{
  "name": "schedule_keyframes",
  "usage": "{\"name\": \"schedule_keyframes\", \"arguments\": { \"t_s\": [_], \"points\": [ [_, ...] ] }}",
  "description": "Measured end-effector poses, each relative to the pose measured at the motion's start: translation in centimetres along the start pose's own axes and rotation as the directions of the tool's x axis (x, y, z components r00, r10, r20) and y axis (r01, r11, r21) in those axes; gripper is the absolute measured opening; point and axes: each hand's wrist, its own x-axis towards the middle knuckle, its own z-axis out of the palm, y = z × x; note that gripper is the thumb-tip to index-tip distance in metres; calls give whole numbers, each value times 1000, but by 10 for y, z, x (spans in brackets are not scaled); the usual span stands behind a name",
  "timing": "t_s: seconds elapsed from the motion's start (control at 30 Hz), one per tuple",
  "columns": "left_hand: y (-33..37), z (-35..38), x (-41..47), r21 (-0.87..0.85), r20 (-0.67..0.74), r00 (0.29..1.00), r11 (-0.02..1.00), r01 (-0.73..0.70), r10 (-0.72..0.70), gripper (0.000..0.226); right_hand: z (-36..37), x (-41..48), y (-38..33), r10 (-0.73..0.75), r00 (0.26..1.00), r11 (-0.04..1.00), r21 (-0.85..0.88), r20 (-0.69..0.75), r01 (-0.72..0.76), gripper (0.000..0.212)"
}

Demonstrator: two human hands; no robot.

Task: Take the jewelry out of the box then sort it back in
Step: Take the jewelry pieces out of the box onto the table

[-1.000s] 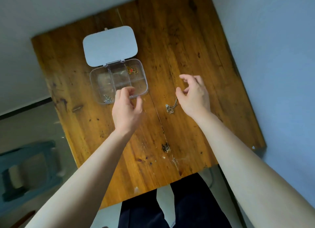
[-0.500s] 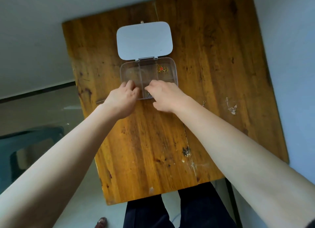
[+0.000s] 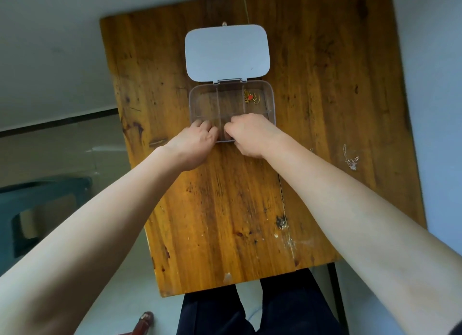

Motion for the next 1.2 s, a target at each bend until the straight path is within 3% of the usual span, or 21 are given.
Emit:
{"name": "schedule_keyframes", "arguments": {
  "t_s": [0.13,0.27,0.5,0.9,1.0,1.07,1.2],
  "points": [
    [-4,0,-4,-57,-81,996,997,-54,49,28,-4,2,2,10,999,997,71,52,-13,17],
    [-9,-14,-1,-237,-101,995,971,-25,1,17,-4,-1,3,13,999,991,134,43,-19,13],
    [-15,-24,-14,-335,-238,970,942,-26,-58,13,-4,1,8,19,1000,976,217,19,-23,13],
    [-1,-18,-20,-485,-318,906,869,96,-278,13,-17,-29,14,199,950,876,478,-239,-63,19],
    [6,-19,-26,-586,-327,865,800,131,-381,10,-28,-40,11,372,868,764,639,-328,-86,18],
    [14,-23,-34,-696,-327,818,706,130,-473,10,-35,-51,8,522,788,623,777,-328,-89,18],
    [41,-33,-52,-874,-266,741,478,84,-616,13,-39,-77,6,709,696,171,985,-112,-16,26]
  ]
}}
